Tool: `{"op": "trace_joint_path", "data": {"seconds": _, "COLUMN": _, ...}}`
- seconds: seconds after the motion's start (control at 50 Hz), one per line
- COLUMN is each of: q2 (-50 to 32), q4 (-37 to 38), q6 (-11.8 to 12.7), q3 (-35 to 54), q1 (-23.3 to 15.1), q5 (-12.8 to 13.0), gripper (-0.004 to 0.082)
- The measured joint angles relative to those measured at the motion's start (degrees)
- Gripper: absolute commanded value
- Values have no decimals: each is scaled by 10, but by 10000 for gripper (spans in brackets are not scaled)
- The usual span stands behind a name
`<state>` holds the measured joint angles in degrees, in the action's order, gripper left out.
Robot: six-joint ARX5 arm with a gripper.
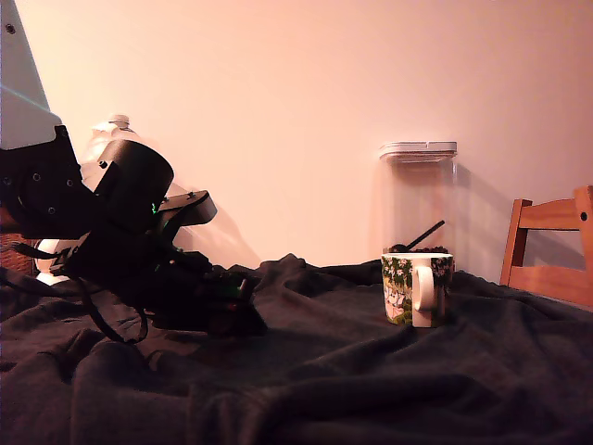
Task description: Pick up the coffee capsules from the table one by one and drop them inside the nearest coffee cup
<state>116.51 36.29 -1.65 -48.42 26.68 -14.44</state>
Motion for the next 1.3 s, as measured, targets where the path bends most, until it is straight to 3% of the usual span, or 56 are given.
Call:
{"op": "trace_joint_path", "data": {"seconds": 0.24, "q2": 0, "q4": -3, "q6": 0, "q3": -2, "q1": -1, "q5": 1, "gripper": 265}}
{"op": "trace_joint_path", "data": {"seconds": 0.52, "q2": -5, "q4": -14, "q6": -3, "q3": -2, "q1": -1, "q5": 2, "gripper": 265}}
{"op": "trace_joint_path", "data": {"seconds": 0.9, "q2": -23, "q4": -37, "q6": -29, "q3": -2, "q1": 0, "q5": 20, "gripper": 265}}
{"op": "trace_joint_path", "data": {"seconds": 1.3, "q2": -67, "q4": -33, "q6": -31, "q3": -2, "q1": 0, "q5": 21, "gripper": 265}}
